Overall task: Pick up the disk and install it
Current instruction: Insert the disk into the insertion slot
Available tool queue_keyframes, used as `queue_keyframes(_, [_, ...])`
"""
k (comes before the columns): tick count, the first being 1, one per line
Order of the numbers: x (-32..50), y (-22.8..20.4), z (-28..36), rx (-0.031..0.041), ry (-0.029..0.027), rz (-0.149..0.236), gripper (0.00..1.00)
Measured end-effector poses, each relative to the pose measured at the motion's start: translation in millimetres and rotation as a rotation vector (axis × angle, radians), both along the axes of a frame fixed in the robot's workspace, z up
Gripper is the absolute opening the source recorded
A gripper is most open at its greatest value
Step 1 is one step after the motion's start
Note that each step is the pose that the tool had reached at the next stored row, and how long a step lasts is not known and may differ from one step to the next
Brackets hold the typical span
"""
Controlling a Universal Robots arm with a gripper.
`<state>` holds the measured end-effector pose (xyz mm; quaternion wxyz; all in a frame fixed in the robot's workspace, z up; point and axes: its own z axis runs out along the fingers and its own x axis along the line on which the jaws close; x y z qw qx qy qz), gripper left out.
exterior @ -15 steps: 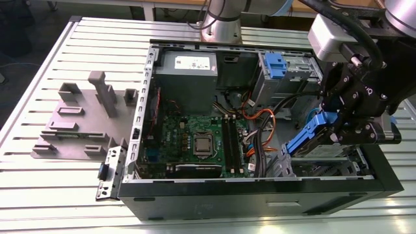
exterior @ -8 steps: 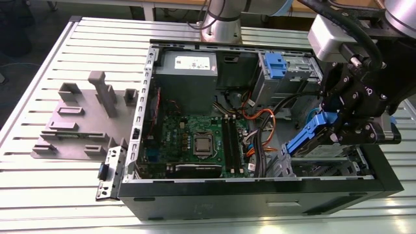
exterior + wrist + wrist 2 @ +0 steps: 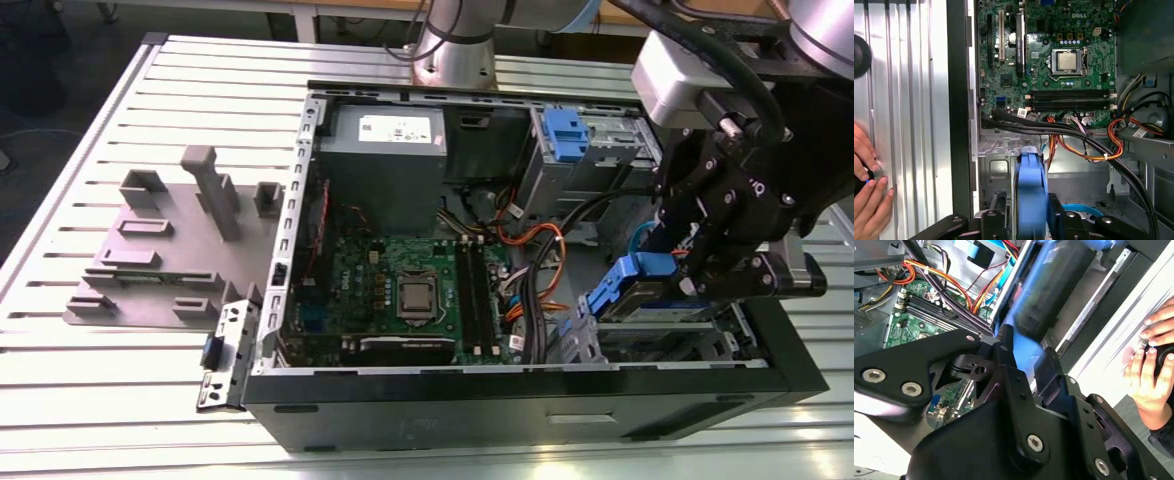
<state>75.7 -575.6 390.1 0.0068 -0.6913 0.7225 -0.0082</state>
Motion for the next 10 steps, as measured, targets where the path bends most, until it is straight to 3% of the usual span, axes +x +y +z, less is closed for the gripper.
queue_keyframes(10, [0.0, 0.0, -1.0, -0.0010, -0.0020, 0.000, 0.43])
